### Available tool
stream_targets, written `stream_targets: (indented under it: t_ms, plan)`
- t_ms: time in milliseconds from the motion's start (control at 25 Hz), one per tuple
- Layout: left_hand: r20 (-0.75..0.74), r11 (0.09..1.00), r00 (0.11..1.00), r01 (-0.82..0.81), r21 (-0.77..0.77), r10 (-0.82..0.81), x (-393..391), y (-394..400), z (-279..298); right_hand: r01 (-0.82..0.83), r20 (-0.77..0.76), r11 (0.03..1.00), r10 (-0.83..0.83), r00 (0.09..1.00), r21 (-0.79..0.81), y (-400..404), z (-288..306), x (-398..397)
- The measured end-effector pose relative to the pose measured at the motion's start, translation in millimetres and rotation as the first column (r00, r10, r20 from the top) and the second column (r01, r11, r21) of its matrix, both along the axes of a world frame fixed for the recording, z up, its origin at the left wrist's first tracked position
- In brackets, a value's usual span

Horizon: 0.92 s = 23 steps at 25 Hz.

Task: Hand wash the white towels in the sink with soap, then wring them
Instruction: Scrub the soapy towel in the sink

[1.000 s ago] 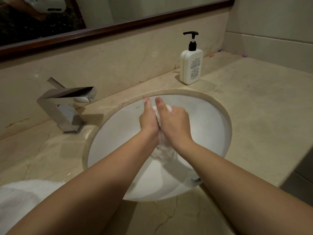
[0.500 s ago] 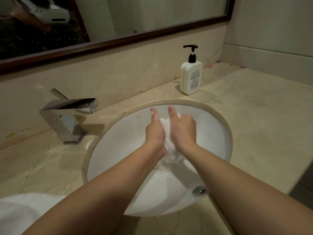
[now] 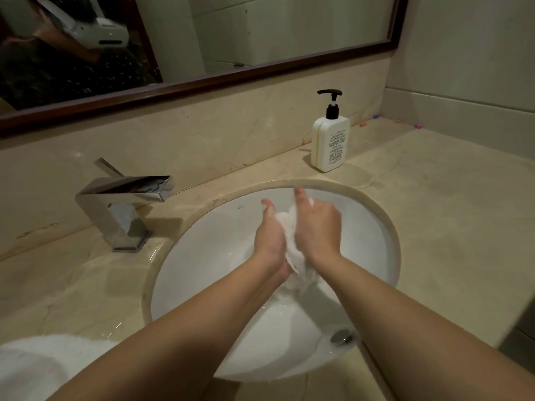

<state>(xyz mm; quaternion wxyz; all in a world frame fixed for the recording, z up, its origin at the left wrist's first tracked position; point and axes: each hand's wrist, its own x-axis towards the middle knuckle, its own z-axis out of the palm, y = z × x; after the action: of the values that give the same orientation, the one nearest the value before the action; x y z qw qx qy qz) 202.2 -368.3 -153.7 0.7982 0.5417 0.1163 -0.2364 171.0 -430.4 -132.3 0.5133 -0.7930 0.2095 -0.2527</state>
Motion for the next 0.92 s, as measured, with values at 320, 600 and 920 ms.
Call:
stream_targets:
  t_ms: [320,600,920]
  plan:
    - [0.004,1.0,1.0,0.007,0.013,-0.007,-2,-5,0,0.088,-0.014,0.993,-0.087,0.996,0.081,-9,-1,2]
    - [-0.003,1.0,1.0,-0.02,0.019,0.02,5,-2,-9,0.032,0.003,0.999,-0.032,0.999,0.039,2,1,-2]
    - [0.013,0.996,0.999,-0.053,0.072,0.052,2,-1,-4,-0.007,0.022,0.996,0.005,1.0,0.092,2,-3,0]
